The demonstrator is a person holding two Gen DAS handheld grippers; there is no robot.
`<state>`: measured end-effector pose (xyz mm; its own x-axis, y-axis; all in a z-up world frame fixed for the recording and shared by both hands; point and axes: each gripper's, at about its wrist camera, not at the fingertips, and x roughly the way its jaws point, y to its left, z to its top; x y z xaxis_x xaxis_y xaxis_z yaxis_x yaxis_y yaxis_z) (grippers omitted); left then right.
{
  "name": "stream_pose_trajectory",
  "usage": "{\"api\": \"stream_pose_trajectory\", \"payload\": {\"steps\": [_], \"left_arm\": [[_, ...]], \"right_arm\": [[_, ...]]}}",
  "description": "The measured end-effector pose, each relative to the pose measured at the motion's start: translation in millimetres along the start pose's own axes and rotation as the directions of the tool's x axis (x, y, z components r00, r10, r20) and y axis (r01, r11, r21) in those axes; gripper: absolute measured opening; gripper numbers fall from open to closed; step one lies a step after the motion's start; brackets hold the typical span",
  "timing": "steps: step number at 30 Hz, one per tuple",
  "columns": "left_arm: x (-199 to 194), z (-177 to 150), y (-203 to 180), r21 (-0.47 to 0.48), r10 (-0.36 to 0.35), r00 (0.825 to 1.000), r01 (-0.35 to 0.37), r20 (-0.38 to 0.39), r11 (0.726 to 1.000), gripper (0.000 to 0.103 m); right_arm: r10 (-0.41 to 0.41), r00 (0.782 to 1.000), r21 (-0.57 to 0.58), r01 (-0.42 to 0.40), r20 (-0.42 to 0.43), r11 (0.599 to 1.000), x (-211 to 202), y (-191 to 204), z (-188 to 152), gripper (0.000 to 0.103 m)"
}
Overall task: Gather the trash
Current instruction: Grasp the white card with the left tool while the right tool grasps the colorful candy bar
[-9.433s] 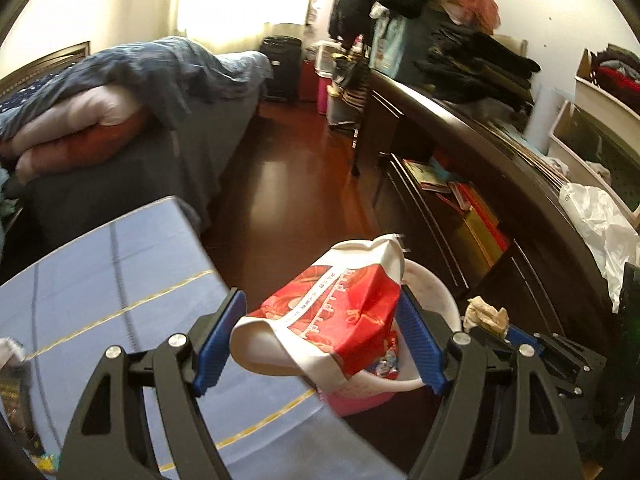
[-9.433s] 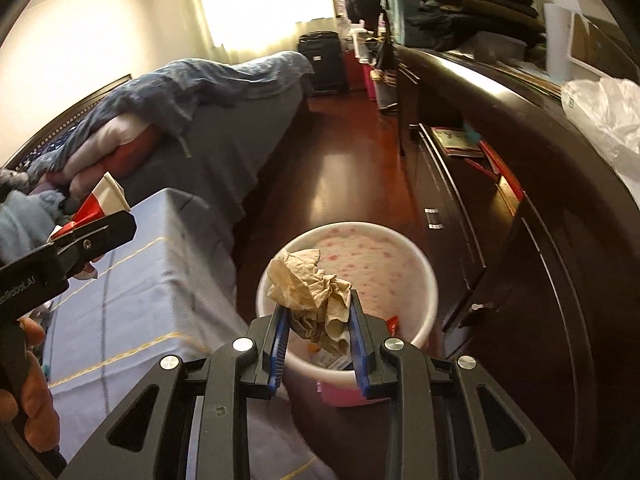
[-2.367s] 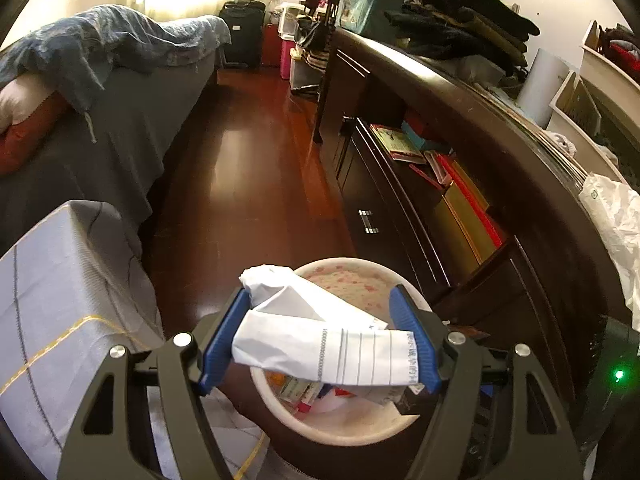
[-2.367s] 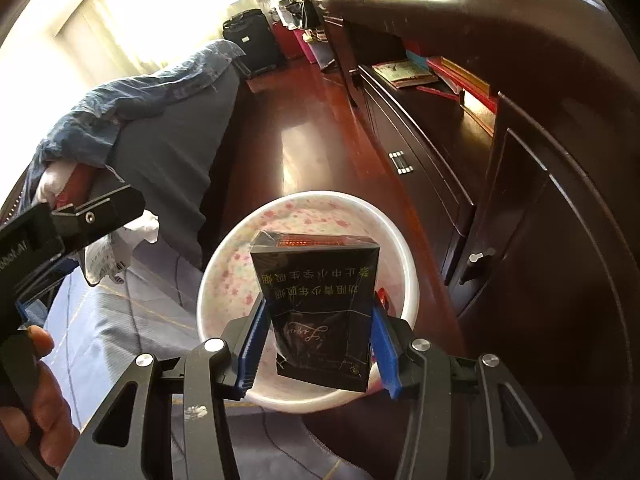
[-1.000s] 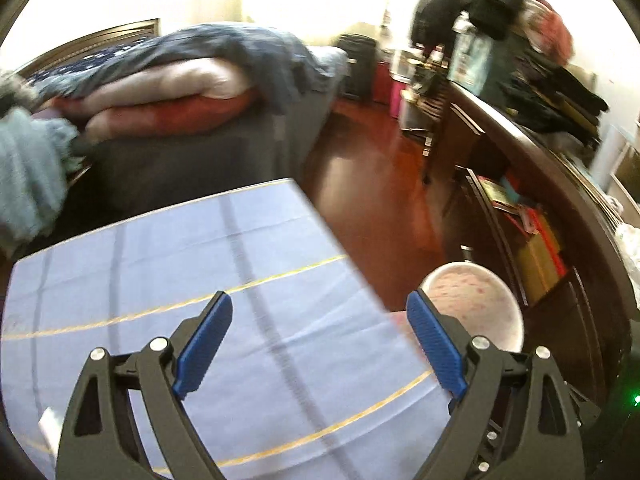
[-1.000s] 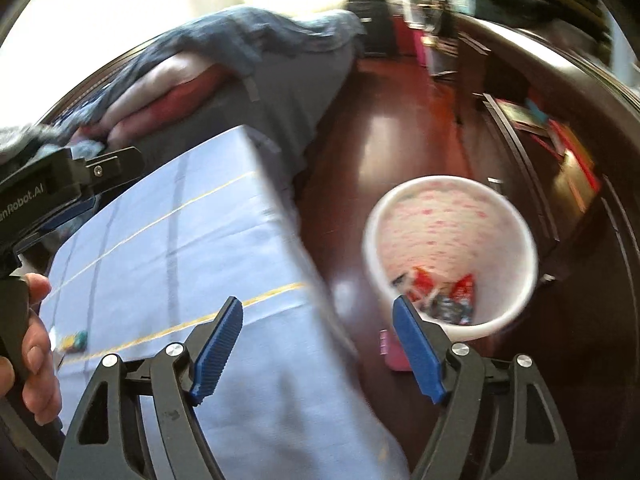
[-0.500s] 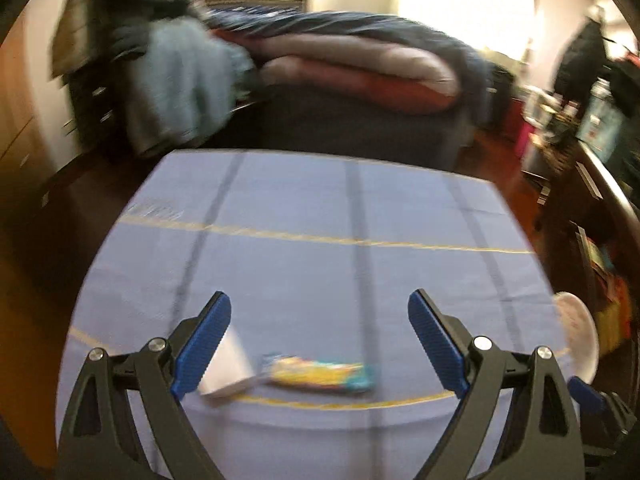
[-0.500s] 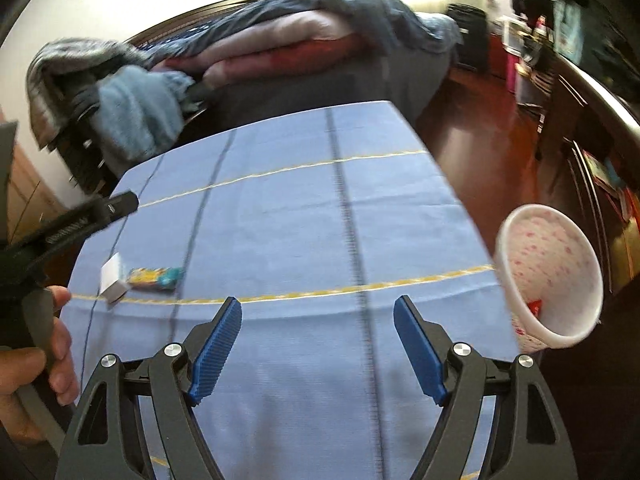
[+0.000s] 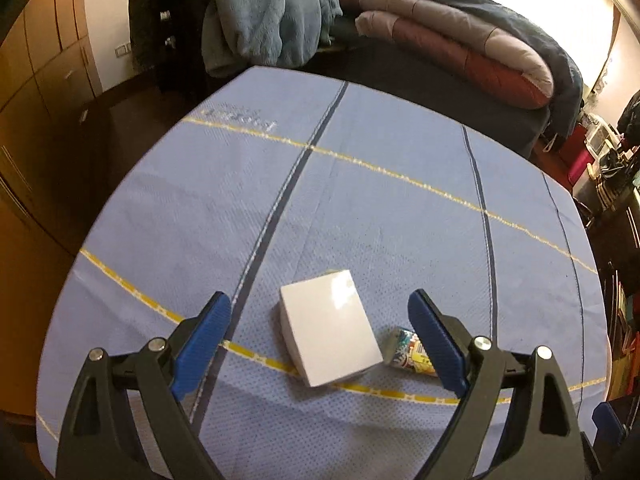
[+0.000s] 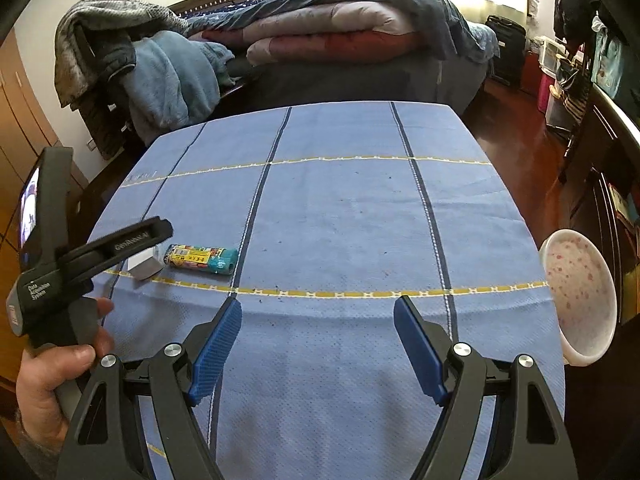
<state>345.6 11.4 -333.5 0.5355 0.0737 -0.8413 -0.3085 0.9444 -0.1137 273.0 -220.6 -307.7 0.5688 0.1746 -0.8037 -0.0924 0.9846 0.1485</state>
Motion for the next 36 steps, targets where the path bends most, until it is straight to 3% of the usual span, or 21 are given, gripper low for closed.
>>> {"api": "stream_pose_trajectory", "payload": {"steps": [4,6,12,13,21,30,36], "left_arm": [[1,-3,-5,0.021,0.012,1.000,-0.012,0.009,1.000,0.089],[2,-4,-6,0.035,0.026,1.000,-0.026,0.015,0.999,0.084],[1,-3,-2,0.073,0.041,0.999,-0.043,0.033,0.996,0.054],[0,-2,0,0.072,0.036,0.999,-0.038,0.034,0.997,0.045],[-6,1,28,0.020,-0.039,0.999,0.038,0.020,0.999,0.044],[-31,14,75,-0.043,-0.007,0.996,0.011,0.089,0.999,0.044],[-40,19,87,-0.055,-0.016,0.994,0.022,0.110,0.998,0.044]], "right_arm": [[-0.004,1.000,-0.009,0.004,-0.010,1.000,5,6,2,0.078],[-0.003,1.000,-0.013,0.003,-0.013,1.000,8,10,3,0.078],[0.003,1.000,-0.034,-0.004,-0.026,0.999,14,25,4,0.078],[0.006,1.000,-0.038,-0.007,-0.029,0.999,15,28,4,0.078],[0.044,0.998,-0.068,-0.047,-0.044,0.997,26,54,7,0.078],[0.098,0.991,-0.067,-0.104,-0.087,0.992,61,88,15,0.087],[0.053,0.996,-0.049,-0.057,-0.067,0.997,78,110,18,0.093]]}}
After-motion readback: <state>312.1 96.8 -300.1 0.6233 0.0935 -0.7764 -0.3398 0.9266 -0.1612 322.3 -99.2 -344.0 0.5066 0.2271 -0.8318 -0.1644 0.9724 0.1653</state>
